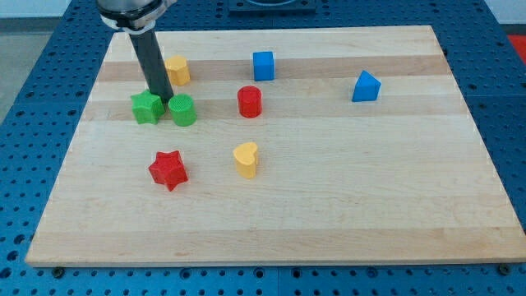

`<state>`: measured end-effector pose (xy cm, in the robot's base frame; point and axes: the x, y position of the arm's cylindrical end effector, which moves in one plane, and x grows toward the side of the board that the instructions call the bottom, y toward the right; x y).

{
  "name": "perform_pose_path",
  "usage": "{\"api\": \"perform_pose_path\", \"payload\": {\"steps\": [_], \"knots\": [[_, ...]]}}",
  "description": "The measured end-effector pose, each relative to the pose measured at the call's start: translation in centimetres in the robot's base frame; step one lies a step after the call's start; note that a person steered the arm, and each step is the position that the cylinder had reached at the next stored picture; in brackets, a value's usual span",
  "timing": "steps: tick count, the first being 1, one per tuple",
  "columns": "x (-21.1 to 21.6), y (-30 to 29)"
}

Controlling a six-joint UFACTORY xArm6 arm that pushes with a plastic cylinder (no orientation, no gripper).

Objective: Move green circle into green star

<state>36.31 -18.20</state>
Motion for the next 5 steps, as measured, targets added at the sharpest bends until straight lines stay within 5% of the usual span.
{"api": "perform_pose_path", "payload": {"steps": [3,5], "knots": [[-4.3,8.7],[1.7,10.0]]}}
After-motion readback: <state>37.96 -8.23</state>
